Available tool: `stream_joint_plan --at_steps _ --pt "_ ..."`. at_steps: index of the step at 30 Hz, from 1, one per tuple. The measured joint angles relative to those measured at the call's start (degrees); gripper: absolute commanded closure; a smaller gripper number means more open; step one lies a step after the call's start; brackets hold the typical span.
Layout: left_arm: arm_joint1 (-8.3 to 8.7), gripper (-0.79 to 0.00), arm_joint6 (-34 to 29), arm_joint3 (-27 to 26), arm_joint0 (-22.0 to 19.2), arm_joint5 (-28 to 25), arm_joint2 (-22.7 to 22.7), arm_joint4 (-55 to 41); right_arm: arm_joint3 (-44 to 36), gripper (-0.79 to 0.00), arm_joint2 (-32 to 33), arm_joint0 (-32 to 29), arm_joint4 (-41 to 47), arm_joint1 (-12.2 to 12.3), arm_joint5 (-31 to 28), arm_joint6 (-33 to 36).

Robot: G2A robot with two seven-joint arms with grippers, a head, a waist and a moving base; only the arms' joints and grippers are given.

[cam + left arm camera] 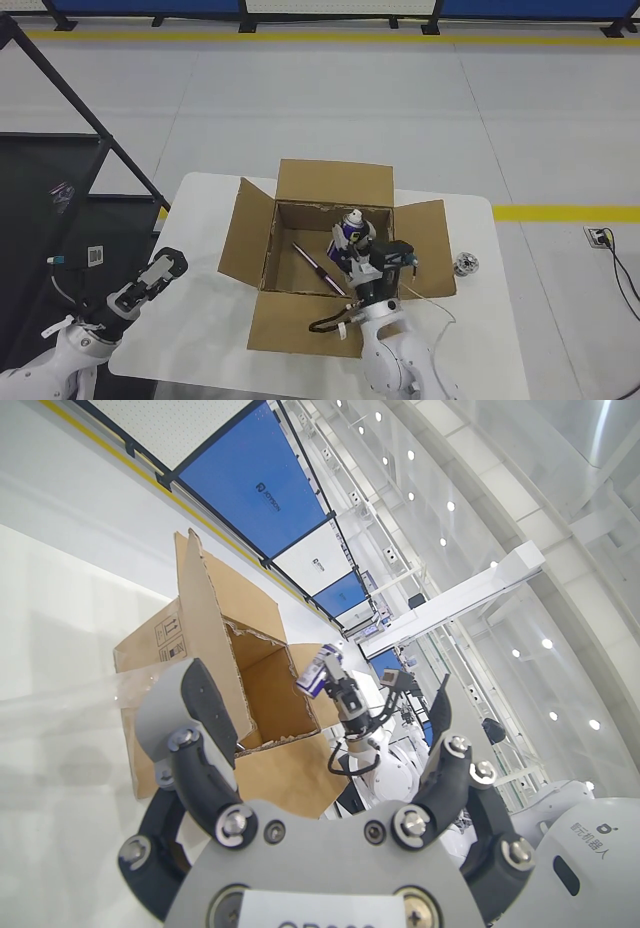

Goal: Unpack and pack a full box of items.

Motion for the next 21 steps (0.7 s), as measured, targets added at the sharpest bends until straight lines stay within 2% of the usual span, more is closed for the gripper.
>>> stream_joint_plan --at_steps 4,8,12,16,21 --pt "0.00 -0.785 0.0 0.0 0.0 0.0 0.0 0.0 -5.7 0.000 3.8 -6.8 -4.3 1.0 -2.5 -11.5" --pt "0.00 -0.785 0.0 0.0 0.0 0.0 0.0 0.0 -12.3 0.000 10.0 -14.3 -7.1 2.0 -1.5 -20.8" --pt "0.00 -0.785 0.0 0.0 0.0 0.0 0.0 0.0 -15.4 0.000 17.5 -20.7 -8.0 2.6 1.7 -27.8" --pt "0.00 -0.785 0.0 0.0 0.0 0.0 0.0 0.0 -13.8 0.000 24.6 -25.1 -5.4 2.9 4.3 -31.5" --pt "0.00 -0.785 0.0 0.0 0.0 0.0 0.0 0.0 -7.2 0.000 31.7 -26.9 -1.7 3.3 3.7 -31.3"
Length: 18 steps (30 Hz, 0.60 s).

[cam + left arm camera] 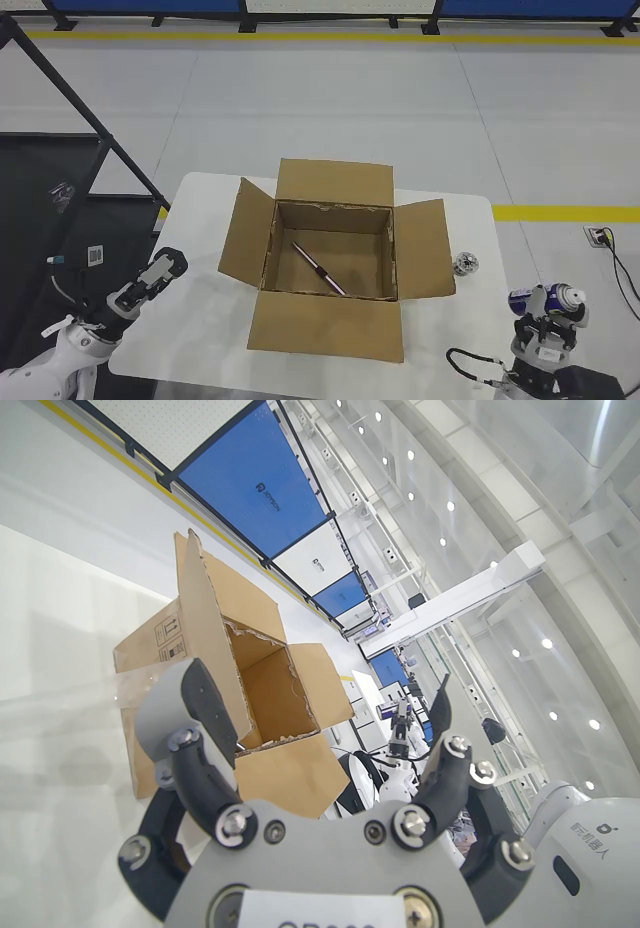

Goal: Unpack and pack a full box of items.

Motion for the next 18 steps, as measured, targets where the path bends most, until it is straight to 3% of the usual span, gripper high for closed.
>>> stream_joint_plan --at_steps 6,18 --pt "0.00 -0.785 0.0 0.0 0.0 0.0 0.0 0.0 11.8 0.000 2.1 4.1 -0.6 0.3 0.6 6.2" --pt "0.00 -0.785 0.0 0.0 0.0 0.0 0.0 0.0 12.2 0.000 2.2 4.3 -0.6 0.3 0.8 6.6"
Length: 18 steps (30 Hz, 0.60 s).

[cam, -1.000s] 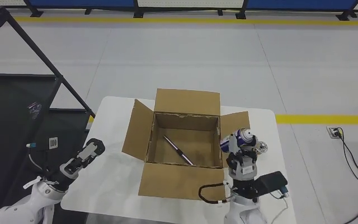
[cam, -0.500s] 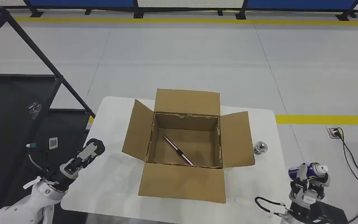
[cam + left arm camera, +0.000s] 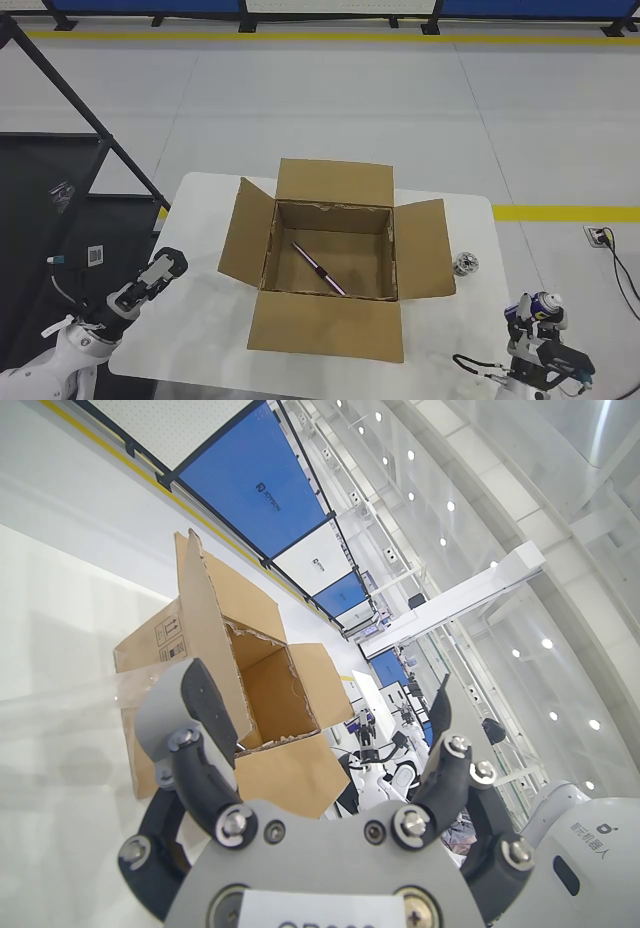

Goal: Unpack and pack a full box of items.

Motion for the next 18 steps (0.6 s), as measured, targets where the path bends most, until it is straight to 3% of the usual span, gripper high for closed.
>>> stream_joint_plan --at_steps 8,18 --pt "0.00 -0.785 0.0 0.0 0.0 0.0 0.0 0.0 3.8 0.000 -2.8 1.7 -1.9 -0.4 1.6 -1.9" --pt "0.00 -0.785 0.0 0.0 0.0 0.0 0.0 0.0 21.8 0.000 -7.1 12.3 -0.6 -1.9 6.0 -13.5"
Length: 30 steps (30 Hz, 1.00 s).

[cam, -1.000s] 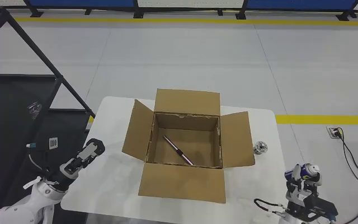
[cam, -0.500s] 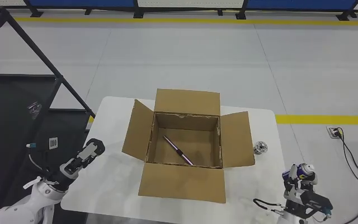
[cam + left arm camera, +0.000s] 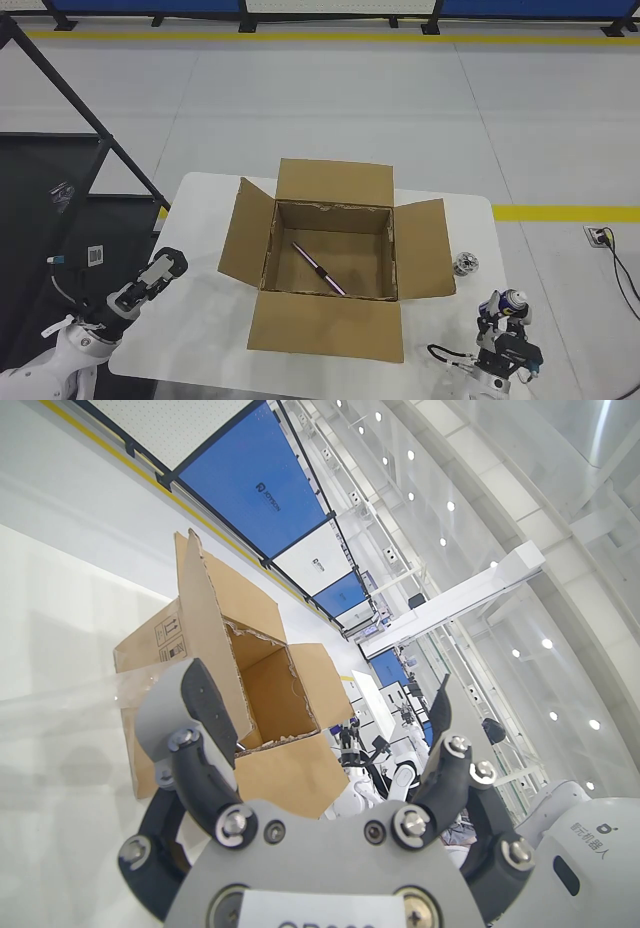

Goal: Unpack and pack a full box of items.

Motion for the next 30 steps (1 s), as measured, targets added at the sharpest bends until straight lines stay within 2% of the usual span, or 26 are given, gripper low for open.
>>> stream_joint_plan --at_steps 9,20,23,27,28,30 --pt "0.00 -0.785 0.0 0.0 0.0 0.0 0.0 0.0 14.5 0.000 -1.4 9.4 -0.3 -0.7 2.4 -1.6" --pt "0.00 -0.785 0.0 0.0 0.0 0.0 0.0 0.0 24.4 -0.003 -1.0 15.7 1.0 -1.1 2.1 -3.3" --pt "0.00 -0.785 0.0 0.0 0.0 0.0 0.0 0.0 25.2 -0.111 -0.8 15.9 0.5 -1.1 3.3 -5.6" --pt "0.00 -0.785 0.0 0.0 0.0 0.0 0.0 0.0 24.9 -0.102 -1.0 15.0 0.3 -1.2 2.8 -7.1" --pt "0.00 -0.785 0.0 0.0 0.0 0.0 0.0 0.0 24.7 -0.043 -1.0 14.8 0.4 -1.2 2.7 -7.2" --pt "0.00 -0.785 0.0 0.0 0.0 0.0 0.0 0.0 24.0 -0.015 -1.1 14.3 0.7 -1.3 1.8 -7.0"
